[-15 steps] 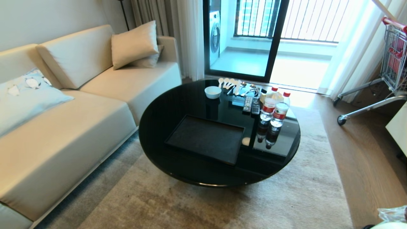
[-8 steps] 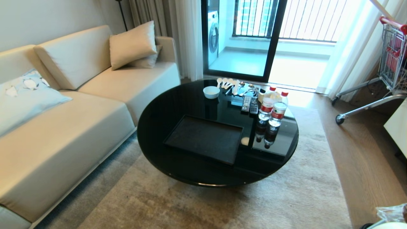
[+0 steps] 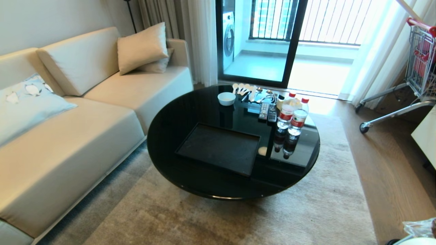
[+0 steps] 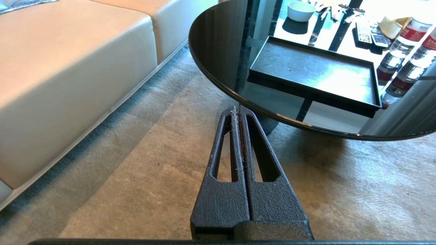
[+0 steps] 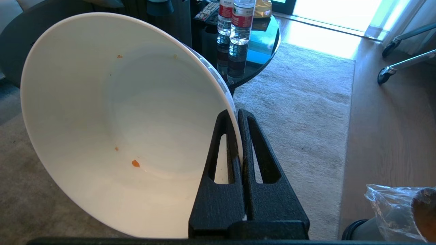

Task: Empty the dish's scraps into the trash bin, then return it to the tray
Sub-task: Put the bowl back to the table

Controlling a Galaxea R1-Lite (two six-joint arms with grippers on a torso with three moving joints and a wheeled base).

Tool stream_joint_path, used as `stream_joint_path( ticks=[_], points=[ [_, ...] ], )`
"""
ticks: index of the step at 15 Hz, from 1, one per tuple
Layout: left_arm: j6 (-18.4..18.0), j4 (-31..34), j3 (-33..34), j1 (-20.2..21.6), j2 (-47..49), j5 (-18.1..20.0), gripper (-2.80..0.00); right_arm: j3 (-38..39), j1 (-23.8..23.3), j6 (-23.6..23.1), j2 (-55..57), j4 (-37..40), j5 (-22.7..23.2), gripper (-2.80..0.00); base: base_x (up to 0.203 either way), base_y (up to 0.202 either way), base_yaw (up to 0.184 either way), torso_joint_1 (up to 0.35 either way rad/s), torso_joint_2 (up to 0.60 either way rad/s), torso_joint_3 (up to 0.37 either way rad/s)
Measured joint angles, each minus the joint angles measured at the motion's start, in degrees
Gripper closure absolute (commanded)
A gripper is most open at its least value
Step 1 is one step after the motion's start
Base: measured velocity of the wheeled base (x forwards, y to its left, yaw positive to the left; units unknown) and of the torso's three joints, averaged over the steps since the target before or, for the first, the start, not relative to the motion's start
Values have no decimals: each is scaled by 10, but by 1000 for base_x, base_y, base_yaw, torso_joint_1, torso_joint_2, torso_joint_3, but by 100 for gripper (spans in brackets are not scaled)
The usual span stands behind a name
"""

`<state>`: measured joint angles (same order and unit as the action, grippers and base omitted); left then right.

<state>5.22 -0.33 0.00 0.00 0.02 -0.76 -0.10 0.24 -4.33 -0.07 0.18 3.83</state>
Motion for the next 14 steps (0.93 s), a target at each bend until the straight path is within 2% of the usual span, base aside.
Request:
stream_joint_path(
  ticks=[3, 14],
  points=[
    [0, 0, 0, 0, 0, 0, 0, 0, 0, 0, 0, 0, 0, 0, 77, 0, 1, -3, -1, 2],
    [0, 0, 0, 0, 0, 0, 0, 0, 0, -1, 0, 0, 0, 0, 178, 0, 1, 6, 2, 3]
  ],
)
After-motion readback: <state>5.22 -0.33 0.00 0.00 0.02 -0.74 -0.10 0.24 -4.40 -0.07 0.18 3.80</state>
